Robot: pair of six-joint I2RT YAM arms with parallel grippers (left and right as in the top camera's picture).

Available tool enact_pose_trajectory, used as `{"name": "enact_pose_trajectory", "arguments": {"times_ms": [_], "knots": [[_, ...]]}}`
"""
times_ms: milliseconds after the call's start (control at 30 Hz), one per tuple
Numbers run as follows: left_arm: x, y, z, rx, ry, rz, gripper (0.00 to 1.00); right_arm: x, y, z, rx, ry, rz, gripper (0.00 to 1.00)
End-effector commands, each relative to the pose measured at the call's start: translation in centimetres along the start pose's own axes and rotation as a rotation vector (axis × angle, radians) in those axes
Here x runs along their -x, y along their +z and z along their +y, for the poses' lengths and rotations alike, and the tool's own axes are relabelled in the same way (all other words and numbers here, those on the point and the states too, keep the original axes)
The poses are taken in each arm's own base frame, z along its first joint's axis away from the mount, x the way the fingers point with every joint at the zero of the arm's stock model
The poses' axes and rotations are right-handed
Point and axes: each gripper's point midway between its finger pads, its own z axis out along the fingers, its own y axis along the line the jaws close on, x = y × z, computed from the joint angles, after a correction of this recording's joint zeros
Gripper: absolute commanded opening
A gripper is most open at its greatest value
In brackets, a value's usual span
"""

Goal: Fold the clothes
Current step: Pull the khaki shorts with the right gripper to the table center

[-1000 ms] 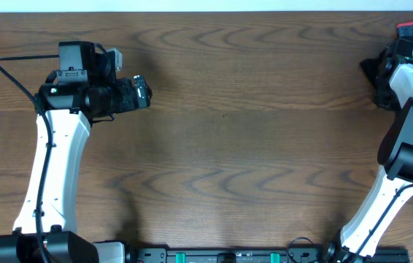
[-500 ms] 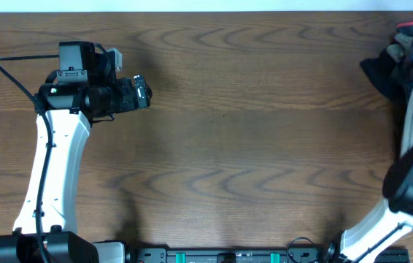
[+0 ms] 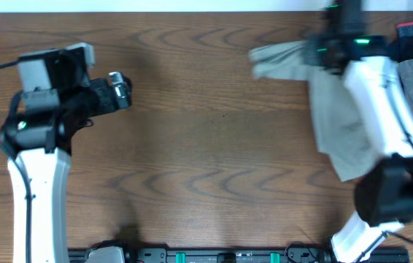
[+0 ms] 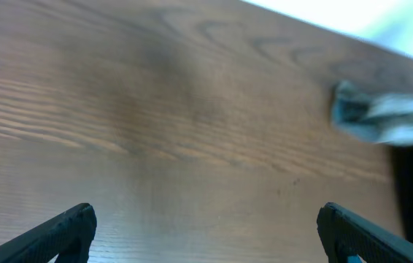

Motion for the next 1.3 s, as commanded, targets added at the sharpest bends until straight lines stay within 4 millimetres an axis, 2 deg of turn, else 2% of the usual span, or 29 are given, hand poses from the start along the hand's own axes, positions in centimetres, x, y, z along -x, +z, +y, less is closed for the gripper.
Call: {"name": "enact_pose_trajectory", "arguments": {"times_ms": [0,67,167,233,300,433,500,533,567,600,700,833,933,967,1033,1133,1267], "knots": [[1.3,-1.9,0.2,0.012,0.015,-0.064,0.98,-3.3,3.5,6.8,0.112,-0.126,0.082,0.01],[1.3,-2.3,0.3,0.014,0.014,-0.07,0.98,-4.7,4.9,10.4,0.159,-0.215,0.089,0.01],[0.9,-2.2,0.3,0.015,0.009,-0.056,0.98,-6.0,5.3,14.1,0.193,-0.309,0.069,0.01],[0.2,-2.0,0.4,0.018,0.0,-0.025,0.98,-6.2,5.0,15.7,0.201,-0.358,0.048,0.01],[-0.1,-1.8,0.5,0.021,-0.006,-0.007,0.98,-6.5,4.8,16.0,0.205,-0.37,0.053,0.01],[-0.4,-1.2,0.8,0.024,-0.014,0.018,0.98,-8.7,4.7,15.0,0.185,-0.411,0.148,0.01],[-0.5,-0.8,0.9,0.026,-0.017,0.027,0.98,-10.5,4.4,14.6,0.21,-0.523,0.215,0.01],[-0.6,-0.5,1.0,0.027,-0.02,0.036,0.98,-11.4,4.2,14.2,0.213,-0.591,0.249,0.1],[-0.7,-0.2,1.2,0.028,-0.023,0.046,0.98,-12.0,4.1,13.5,0.196,-0.645,0.277,0.34],[-0.8,0.2,1.2,0.029,-0.026,0.057,0.98,-12.1,4.1,12.8,0.163,-0.663,0.29,0.49],[-1.4,1.8,1.2,0.023,-0.027,0.106,0.98,-11.1,4.4,10.8,0.048,-0.589,0.275,0.6],[-2.5,5.3,-0.9,-0.067,-0.004,0.191,0.98,-9.1,5.1,8.8,0.016,-0.378,0.236,0.64],[-3.5,8.3,-2.8,-0.121,0.031,0.247,0.98,-8.2,5.6,6.2,0.006,-0.205,0.247,0.56],[-4.0,10.0,-3.7,-0.139,0.054,0.269,0.98,-8.0,5.7,5.5,0.055,-0.135,0.267,0.47],[-4.5,12.0,-4.8,-0.161,0.084,0.286,0.98,-7.9,5.5,5.8,0.18,-0.073,0.299,0.42],[-5.3,15.2,-6.2,-0.189,0.119,0.298,0.99,-7.9,4.5,6.8,0.387,-0.097,0.328,0.52],[-6.5,17.7,-6.7,-0.199,0.13,0.328,0.99,-8.9,4.1,6.2,0.412,-0.173,0.36,0.62]]}}
